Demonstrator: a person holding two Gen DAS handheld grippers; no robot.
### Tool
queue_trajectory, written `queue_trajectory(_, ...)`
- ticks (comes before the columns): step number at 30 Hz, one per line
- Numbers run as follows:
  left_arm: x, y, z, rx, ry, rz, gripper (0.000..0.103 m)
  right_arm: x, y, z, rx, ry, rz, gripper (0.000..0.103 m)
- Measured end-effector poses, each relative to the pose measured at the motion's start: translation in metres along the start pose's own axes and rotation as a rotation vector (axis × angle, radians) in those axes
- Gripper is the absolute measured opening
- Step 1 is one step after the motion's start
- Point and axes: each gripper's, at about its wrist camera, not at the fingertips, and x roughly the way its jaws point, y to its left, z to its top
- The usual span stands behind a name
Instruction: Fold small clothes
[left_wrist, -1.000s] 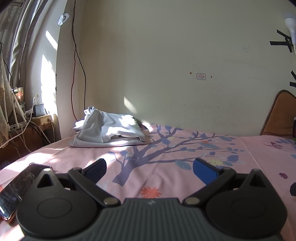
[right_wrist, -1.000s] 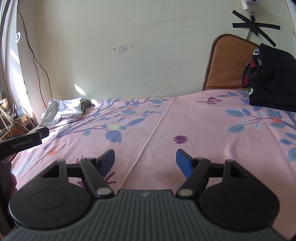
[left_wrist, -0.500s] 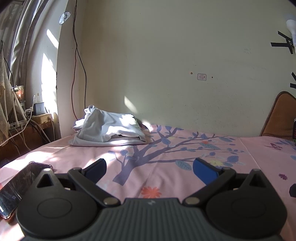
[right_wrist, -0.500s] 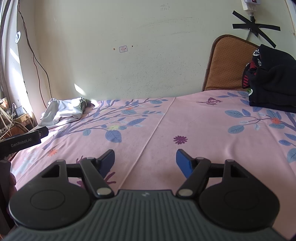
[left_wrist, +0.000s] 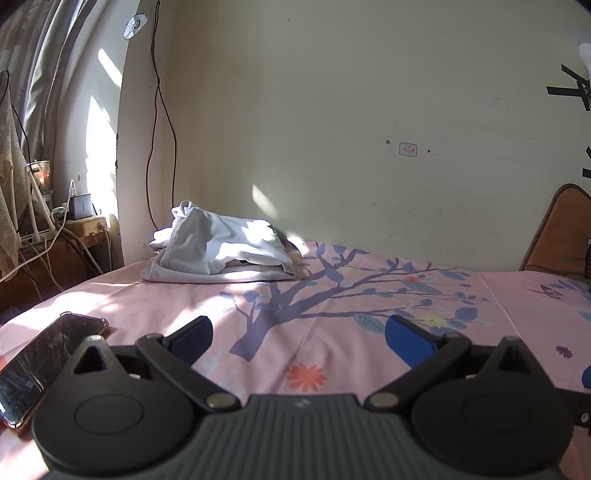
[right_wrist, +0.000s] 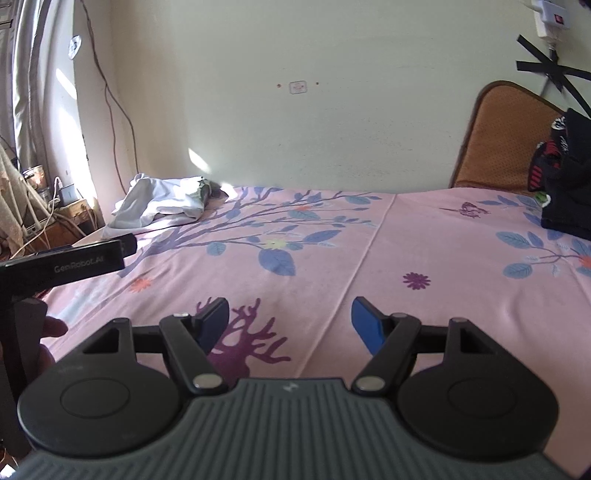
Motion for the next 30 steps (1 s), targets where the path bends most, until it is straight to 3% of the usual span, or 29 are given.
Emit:
queue_trajectory(4,0.001,0.000,-0.001,0.001,0.010,-0.002,0.103,0.002,0.011,-0.001,-0.066,0.007,0.004,0.075)
queue_trajectory(11,0.000,0.002,-0.001,-0.019,0.005,-0.008,0.103,0.000,0.000,-0.001,0.019,-0.004,0.010,0.075)
queue_trajectory(26,0.000,0.004,-0.001,-0.037,0.003,0.010,0.103,-0.001,0.002,-0.001,0.006,-0.004,0.003,0.076)
queue_trajectory(30,0.004,-0.002,0.000,-0.002,0.024,0.015,0.103,-0.001,0.001,-0.001,0.012,-0.007,0.005,0.076)
